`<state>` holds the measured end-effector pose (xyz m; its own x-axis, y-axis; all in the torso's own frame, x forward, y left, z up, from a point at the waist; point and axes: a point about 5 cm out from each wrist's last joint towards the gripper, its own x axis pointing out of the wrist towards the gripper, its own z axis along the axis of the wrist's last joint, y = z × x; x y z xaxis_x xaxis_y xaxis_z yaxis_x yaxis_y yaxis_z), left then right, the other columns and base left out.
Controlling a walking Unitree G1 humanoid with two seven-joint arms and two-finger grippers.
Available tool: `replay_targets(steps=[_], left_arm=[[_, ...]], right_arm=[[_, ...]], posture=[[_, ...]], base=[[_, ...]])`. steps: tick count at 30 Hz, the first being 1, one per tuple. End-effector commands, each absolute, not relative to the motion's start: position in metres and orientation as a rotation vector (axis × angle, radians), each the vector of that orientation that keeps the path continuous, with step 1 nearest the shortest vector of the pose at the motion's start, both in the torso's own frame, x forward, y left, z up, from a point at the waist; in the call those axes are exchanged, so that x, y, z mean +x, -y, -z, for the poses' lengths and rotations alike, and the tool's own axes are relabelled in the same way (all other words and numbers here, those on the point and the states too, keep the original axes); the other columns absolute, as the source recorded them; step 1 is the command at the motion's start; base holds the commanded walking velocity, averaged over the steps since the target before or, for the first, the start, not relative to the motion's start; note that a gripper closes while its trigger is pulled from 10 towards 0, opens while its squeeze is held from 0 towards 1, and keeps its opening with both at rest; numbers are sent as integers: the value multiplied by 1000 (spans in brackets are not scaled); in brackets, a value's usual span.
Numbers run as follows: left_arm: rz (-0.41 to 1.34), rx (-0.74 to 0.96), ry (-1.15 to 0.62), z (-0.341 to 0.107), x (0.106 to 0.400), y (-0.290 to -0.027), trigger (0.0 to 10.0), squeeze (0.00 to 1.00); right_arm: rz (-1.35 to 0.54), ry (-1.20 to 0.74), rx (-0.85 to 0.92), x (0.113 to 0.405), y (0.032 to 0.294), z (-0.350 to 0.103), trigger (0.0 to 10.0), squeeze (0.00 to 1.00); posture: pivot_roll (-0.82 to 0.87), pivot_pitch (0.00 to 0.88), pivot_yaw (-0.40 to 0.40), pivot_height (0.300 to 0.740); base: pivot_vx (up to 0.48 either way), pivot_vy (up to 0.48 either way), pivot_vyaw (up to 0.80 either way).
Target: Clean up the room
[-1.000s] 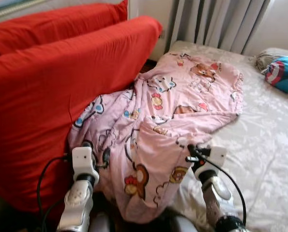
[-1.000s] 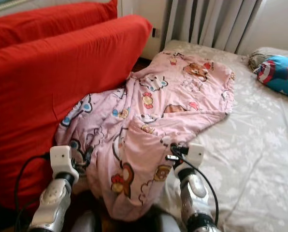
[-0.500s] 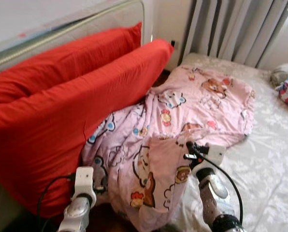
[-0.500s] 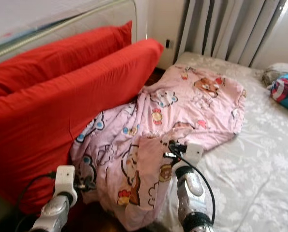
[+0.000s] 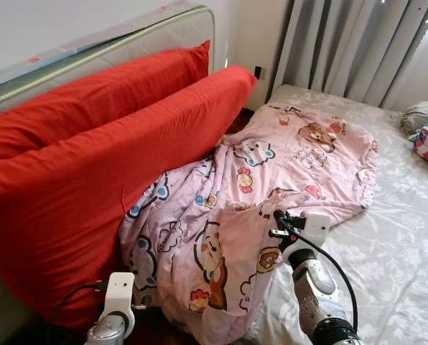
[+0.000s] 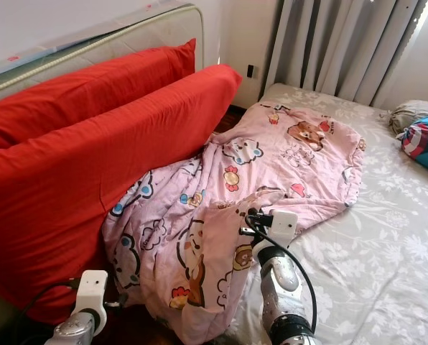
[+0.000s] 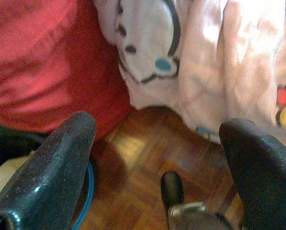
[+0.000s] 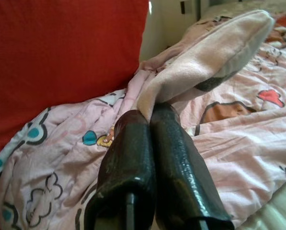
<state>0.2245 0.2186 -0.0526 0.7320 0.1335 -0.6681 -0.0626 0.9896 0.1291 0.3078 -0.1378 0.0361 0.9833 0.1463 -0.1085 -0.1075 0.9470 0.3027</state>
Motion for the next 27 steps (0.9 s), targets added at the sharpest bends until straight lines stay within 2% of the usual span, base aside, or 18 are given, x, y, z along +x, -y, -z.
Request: replay_targets(steps=[1,7,27], left_arm=[[-121,112,-787,58,216,-221,10000,0],[-174,85,-837,67,200,-225,10000,0],[-168,90,-889,74,186,-228,10000,0]], right_arm=[[-141,-117,281,311,136,-40,10000,0],[-155,-120,249,310,133,-40,10000,0],[-177,-117,231,308,127,-39,10000,0]], posture=[[-14,48,-48,740],[-7,77,-51,740],[-14,52,-53,740]], base=[[0,0,0],[0,0,0],[0,0,0]])
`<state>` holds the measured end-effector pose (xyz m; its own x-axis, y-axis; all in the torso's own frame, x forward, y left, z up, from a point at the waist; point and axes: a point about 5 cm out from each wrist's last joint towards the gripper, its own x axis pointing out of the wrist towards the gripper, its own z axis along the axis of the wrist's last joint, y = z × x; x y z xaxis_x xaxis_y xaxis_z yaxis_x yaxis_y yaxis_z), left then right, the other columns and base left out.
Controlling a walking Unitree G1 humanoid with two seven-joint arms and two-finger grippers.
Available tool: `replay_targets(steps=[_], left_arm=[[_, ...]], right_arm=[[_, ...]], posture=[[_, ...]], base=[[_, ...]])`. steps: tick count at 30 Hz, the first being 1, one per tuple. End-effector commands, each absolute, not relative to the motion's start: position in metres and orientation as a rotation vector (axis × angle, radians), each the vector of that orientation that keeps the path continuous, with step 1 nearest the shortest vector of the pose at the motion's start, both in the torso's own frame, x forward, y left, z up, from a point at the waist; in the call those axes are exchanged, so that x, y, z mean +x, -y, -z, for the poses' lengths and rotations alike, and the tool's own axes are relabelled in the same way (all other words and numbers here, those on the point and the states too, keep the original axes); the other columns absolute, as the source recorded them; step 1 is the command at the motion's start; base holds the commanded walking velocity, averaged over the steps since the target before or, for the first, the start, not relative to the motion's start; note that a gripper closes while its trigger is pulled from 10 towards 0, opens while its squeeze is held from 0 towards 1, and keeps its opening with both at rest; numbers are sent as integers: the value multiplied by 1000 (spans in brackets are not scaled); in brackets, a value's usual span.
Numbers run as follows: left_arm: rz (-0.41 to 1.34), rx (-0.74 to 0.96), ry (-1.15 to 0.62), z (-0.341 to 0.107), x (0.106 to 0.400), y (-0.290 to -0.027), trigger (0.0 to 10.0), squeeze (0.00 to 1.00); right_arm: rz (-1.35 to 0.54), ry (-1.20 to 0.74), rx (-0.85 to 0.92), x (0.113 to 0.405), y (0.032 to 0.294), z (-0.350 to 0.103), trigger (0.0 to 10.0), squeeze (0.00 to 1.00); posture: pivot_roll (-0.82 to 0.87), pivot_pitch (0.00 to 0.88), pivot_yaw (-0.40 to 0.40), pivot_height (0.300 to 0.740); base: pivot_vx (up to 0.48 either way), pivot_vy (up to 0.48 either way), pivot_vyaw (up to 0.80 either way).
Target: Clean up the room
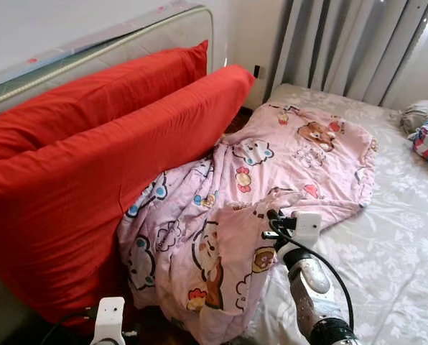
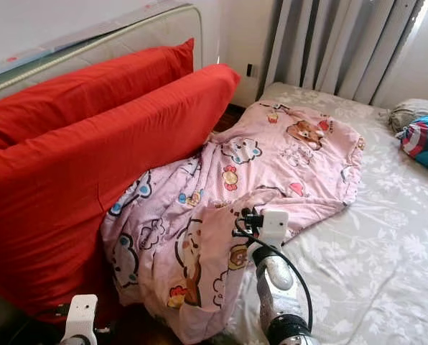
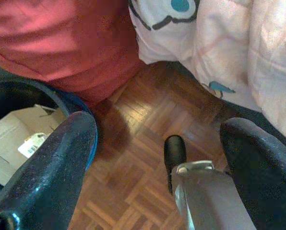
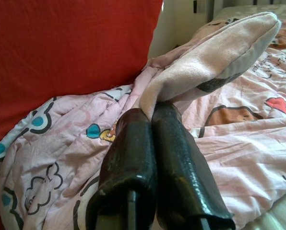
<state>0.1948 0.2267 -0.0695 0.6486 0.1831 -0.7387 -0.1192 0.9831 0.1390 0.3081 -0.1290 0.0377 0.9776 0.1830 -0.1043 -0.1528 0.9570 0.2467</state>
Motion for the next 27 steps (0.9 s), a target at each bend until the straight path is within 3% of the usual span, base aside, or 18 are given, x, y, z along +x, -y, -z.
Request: replay_targets(steps=[1,21,27], left_arm=[[-168,90,-891,75,185,-228,10000,0],[-157,88,-914,79,178,-225,10000,0],[-151,84,-903,78,180,-223,10000,0]], right_arm=[[-180,-117,229,307,127,-38,10000,0],[-203,-129,218,304,123,-35,10000,0],[-203,-132,215,303,123,-34,10000,0]], posture=[[-14,52,-53,740],[-14,32,-56,740],[-11,37,-57,740]], base=[[0,0,0],[0,0,0],[-242,0,0]])
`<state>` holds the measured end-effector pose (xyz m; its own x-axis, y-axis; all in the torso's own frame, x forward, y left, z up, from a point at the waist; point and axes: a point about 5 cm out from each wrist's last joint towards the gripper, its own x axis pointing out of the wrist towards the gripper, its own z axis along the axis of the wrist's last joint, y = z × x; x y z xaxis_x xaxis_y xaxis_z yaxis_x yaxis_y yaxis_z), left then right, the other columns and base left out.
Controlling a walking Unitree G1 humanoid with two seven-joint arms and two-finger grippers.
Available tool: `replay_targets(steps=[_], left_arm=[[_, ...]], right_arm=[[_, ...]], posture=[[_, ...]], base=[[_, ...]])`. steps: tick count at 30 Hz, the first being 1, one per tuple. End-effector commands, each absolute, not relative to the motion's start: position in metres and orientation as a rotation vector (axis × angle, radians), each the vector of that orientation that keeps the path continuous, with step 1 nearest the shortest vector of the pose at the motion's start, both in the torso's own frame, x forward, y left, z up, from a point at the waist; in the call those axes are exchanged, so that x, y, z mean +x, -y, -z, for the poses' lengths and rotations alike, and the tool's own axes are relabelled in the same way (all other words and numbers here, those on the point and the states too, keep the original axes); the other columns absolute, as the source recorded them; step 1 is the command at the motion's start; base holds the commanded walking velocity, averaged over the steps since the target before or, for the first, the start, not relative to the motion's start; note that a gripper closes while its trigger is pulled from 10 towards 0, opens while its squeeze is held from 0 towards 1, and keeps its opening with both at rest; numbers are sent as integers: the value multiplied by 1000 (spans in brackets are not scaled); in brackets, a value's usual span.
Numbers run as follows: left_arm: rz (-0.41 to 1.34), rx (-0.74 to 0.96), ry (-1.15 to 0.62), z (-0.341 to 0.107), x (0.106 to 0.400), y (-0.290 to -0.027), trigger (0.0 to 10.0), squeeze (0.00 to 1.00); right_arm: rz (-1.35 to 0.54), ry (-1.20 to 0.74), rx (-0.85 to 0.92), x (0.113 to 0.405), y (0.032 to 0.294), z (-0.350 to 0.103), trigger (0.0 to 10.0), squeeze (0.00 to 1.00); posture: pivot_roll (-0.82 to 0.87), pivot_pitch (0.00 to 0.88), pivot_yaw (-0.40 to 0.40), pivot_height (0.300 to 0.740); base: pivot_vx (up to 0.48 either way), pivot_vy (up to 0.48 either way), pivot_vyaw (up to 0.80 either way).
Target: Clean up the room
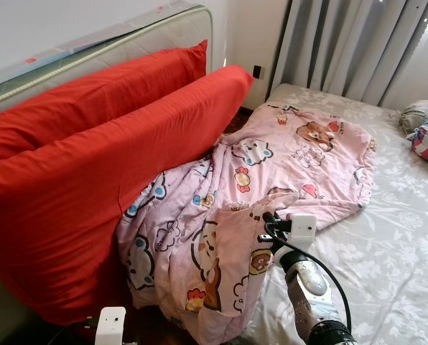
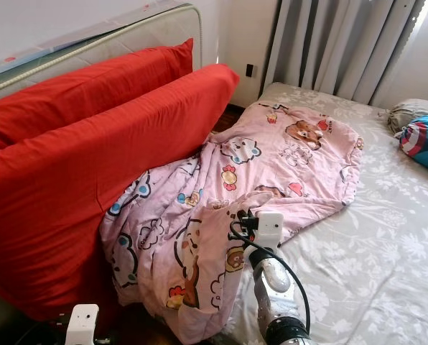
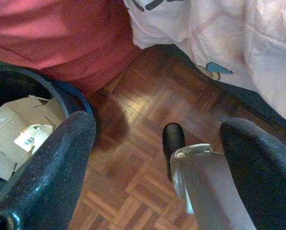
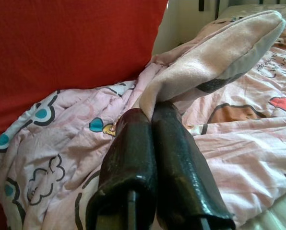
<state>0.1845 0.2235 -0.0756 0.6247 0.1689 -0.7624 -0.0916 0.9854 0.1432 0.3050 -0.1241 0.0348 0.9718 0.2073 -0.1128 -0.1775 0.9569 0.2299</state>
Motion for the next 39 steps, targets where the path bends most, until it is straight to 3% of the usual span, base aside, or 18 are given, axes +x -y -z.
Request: replay_targets(steps=[1,39], left_arm=[[-151,84,-902,78,180,-223,10000,0],[-151,81,-905,79,179,-223,10000,0]], right_arm=[[-202,-132,215,304,124,-34,10000,0],[-120,-94,200,305,133,-39,10000,0]], posture=[[-11,37,-57,740],[-7,57,-58,740]], base=[[-244,0,0],[-244,0,0]])
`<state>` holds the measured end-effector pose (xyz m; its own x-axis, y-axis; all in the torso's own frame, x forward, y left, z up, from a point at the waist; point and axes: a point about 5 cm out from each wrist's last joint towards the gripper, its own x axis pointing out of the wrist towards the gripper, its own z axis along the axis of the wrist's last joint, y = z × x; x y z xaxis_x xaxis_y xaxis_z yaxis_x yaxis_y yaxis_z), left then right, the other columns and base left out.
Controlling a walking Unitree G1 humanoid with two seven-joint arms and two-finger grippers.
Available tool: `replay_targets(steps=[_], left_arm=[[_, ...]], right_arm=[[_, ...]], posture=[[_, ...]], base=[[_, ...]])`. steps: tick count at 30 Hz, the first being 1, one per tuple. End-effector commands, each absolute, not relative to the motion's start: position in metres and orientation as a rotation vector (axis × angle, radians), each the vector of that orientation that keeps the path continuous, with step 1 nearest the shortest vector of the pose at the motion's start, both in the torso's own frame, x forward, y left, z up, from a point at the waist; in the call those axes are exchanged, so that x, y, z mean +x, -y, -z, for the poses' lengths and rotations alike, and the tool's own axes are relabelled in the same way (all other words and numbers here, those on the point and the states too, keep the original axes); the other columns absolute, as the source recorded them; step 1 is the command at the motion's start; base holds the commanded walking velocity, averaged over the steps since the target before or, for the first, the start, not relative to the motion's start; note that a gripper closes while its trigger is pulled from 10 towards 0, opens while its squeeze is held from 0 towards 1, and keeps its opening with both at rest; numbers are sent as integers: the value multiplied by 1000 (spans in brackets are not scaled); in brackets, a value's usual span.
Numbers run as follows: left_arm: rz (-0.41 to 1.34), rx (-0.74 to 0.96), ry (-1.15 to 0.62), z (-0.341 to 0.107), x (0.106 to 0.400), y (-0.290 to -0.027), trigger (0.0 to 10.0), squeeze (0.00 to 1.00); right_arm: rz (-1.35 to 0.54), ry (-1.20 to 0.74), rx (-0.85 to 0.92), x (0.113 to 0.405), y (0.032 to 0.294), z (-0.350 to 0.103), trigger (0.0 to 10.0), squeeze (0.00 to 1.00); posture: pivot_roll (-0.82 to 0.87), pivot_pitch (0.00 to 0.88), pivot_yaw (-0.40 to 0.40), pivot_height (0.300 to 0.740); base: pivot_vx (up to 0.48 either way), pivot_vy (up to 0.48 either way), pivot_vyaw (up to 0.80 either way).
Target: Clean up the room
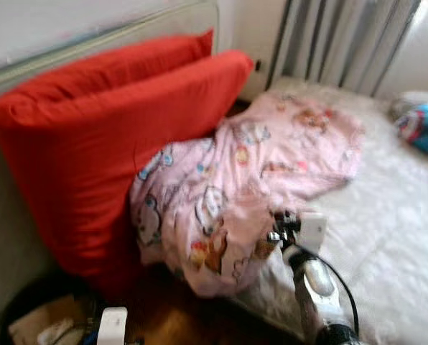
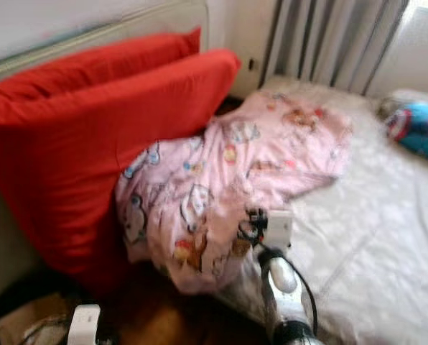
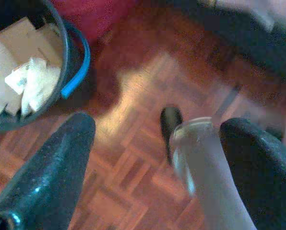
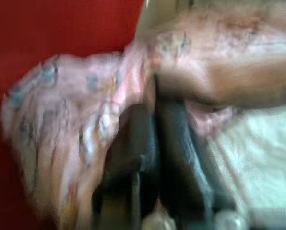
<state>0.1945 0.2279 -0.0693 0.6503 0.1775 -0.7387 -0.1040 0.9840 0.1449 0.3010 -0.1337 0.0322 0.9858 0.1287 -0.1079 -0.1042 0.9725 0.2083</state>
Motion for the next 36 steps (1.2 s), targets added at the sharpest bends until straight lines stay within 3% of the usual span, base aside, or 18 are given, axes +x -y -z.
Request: replay_targets(steps=[1,36], left_arm=[[-150,82,-905,79,179,-223,10000,0],[-142,89,-903,78,180,-222,10000,0]], right_arm=[[-120,-92,200,306,133,-39,10000,0],[-118,-82,175,305,131,-39,10000,0]], posture=[[-7,57,-58,740],[-8,56,-57,740]], base=[[-244,0,0],[-244,0,0]])
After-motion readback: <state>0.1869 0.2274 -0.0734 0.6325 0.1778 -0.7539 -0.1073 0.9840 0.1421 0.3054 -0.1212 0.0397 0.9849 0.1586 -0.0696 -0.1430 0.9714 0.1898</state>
